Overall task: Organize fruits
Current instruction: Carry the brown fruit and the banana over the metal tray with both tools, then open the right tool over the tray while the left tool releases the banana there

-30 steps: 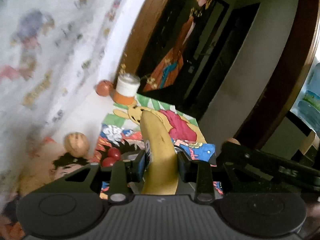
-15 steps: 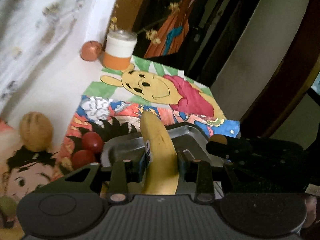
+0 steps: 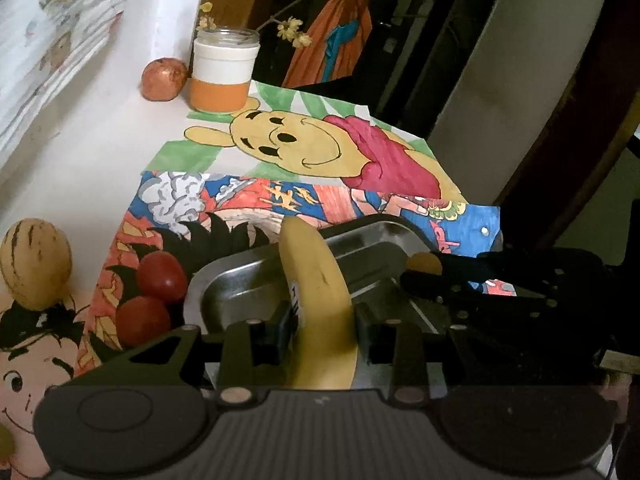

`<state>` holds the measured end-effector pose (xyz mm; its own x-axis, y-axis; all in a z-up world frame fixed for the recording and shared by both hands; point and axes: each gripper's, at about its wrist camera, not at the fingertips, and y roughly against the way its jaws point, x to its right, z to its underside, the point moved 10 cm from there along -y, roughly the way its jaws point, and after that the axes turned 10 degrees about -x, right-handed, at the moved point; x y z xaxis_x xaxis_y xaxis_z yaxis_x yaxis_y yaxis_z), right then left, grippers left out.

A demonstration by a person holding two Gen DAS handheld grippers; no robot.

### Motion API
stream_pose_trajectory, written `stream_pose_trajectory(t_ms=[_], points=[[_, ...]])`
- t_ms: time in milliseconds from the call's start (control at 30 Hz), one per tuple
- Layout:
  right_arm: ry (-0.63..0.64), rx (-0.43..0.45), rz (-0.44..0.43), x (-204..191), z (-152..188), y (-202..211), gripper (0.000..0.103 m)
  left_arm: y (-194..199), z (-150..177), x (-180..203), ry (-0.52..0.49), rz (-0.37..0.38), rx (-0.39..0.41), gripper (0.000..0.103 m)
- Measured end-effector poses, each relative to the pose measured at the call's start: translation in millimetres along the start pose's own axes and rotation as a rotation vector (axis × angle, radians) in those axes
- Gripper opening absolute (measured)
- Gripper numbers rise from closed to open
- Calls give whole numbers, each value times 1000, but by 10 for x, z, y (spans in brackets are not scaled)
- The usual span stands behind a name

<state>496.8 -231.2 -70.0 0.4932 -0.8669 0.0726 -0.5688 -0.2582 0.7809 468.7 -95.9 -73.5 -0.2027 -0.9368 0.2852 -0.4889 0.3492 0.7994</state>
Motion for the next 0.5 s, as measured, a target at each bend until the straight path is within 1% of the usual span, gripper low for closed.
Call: stream_pose_trajectory(t_ms=[167,267,333,367,400,500], points=[[0,-9,-4,1,37,-39,28,-12,-4,18,-25,-11,-4,37],[4,-12,-7,-11,57,-37,30,-6,-3,7,-18,0,-2,38],[12,-11,-2,-25,76,-18,31,5,-3,-2,-3,12,2,41],[13,-10,0,-29,91,-7,33,11,1,-7,1,13,3,48],[10,-8,-1,-35,100,11,35,17,5,-5,4,18,4,51],[7,2,3,-51,126,84,40,56,25,-21,15,20,13,51]])
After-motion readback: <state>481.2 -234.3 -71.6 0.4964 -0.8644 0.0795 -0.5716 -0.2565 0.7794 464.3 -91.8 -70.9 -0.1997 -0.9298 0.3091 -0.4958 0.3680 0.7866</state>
